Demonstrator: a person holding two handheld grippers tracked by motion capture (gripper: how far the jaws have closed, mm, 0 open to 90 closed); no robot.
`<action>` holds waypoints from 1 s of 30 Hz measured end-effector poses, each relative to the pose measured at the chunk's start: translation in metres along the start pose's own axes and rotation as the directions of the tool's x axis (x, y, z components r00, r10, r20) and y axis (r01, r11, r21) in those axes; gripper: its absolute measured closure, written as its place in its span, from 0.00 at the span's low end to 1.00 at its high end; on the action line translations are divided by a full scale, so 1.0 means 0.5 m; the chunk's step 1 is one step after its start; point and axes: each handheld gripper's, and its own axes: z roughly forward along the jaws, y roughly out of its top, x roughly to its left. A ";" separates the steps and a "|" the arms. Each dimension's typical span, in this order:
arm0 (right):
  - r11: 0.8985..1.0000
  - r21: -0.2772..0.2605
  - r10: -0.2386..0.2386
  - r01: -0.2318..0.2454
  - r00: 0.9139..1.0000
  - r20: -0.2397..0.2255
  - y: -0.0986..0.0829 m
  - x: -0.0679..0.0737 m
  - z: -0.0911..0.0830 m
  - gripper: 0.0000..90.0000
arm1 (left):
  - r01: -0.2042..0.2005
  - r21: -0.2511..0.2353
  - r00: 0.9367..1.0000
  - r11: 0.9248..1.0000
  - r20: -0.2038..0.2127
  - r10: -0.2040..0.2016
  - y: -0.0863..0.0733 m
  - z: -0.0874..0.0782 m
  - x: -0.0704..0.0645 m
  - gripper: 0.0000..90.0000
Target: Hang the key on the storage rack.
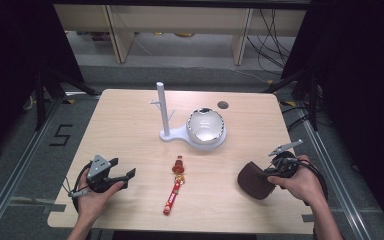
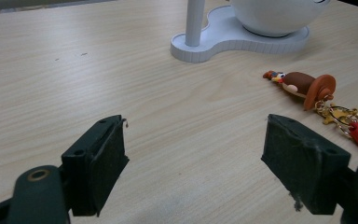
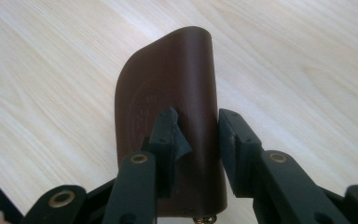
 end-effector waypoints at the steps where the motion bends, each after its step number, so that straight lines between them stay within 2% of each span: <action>1: 1.000 0.000 0.000 0.000 1.000 0.000 0.000 0.000 0.000 0.77 | 0.000 -0.002 1.000 1.000 -0.001 0.000 0.000 0.000 0.000 0.22; 2: 1.000 -0.014 -0.001 0.002 0.999 0.055 0.000 0.001 -0.004 0.77 | 0.000 -0.003 1.000 1.000 -0.001 0.000 0.000 0.000 0.000 0.22; 4: 1.000 -0.011 -0.009 0.010 0.998 0.066 0.001 0.002 -0.006 0.77 | 0.001 -0.006 1.000 1.000 -0.001 -0.001 0.001 0.000 0.000 0.22; 5: 0.999 -0.043 -0.021 0.024 0.996 0.087 0.002 0.005 -0.010 0.77 | -0.004 -0.004 1.000 1.000 -0.004 0.004 0.001 -0.001 -0.002 0.22; 6: 0.998 -0.045 -0.038 0.043 0.994 0.099 0.003 0.008 -0.011 0.76 | -0.004 -0.004 1.000 1.000 -0.004 0.004 0.001 -0.001 -0.002 0.22; 8: 0.997 -0.058 -0.044 0.051 0.992 0.115 0.005 0.011 -0.012 0.76 | -0.004 -0.005 1.000 1.000 -0.004 0.004 0.001 -0.001 -0.002 0.23; 9: 0.993 -0.088 -0.063 0.077 0.986 0.155 0.007 0.015 -0.013 0.76 | -0.004 -0.007 1.000 1.000 -0.005 0.004 0.002 -0.001 -0.002 0.23; 12: 0.988 -0.128 -0.068 0.092 0.982 0.178 0.010 0.021 -0.013 0.76 | -0.004 -0.011 1.000 1.000 -0.007 0.003 0.002 -0.002 -0.001 0.23; 14: 0.984 -0.159 -0.051 0.083 0.980 0.194 0.011 0.025 -0.013 0.76 | 0.004 -0.017 1.000 1.000 -0.006 -0.004 0.002 -0.002 -0.001 0.23; 16: 0.980 -0.182 -0.050 0.086 0.979 0.198 0.012 0.027 -0.014 0.76 | 0.004 -0.015 1.000 1.000 -0.010 -0.005 0.002 -0.002 -0.001 0.23; 18: 0.974 -0.190 -0.081 0.122 0.974 0.211 0.014 0.025 -0.014 0.76 | 0.007 -0.014 1.000 1.000 -0.010 -0.007 0.002 -0.001 -0.001 0.23; 19: 0.970 -0.209 -0.074 0.120 0.974 0.216 0.015 0.027 -0.015 0.76 | 0.009 -0.016 1.000 1.000 -0.010 -0.009 0.002 0.000 -0.001 0.23; 22: 0.966 -0.225 -0.081 0.131 0.973 0.216 0.019 0.027 -0.016 0.76 | 0.011 -0.020 1.000 1.000 -0.009 -0.011 0.004 0.001 -0.001 0.23; 25: 0.965 -0.235 -0.070 0.120 0.975 0.210 0.021 0.031 -0.014 0.76 | 0.010 -0.019 1.000 1.000 -0.008 -0.010 0.005 0.002 0.000 0.23; 26: 0.962 -0.237 -0.087 0.138 0.973 0.214 0.021 0.029 -0.013 0.76 | 0.011 -0.021 1.000 1.000 -0.007 -0.011 0.005 0.002 -0.001 0.23; 28: 0.962 -0.243 -0.075 0.126 0.975 0.207 0.022 0.033 -0.012 0.76 | 0.015 -0.026 1.000 1.000 -0.001 -0.015 0.003 0.004 -0.001 0.23; 30: 0.960 -0.244 -0.084 0.136 0.974 0.210 0.021 0.033 -0.012 0.76 | 0.015 -0.027 1.000 1.000 -0.001 -0.015 0.003 0.005 -0.002 0.23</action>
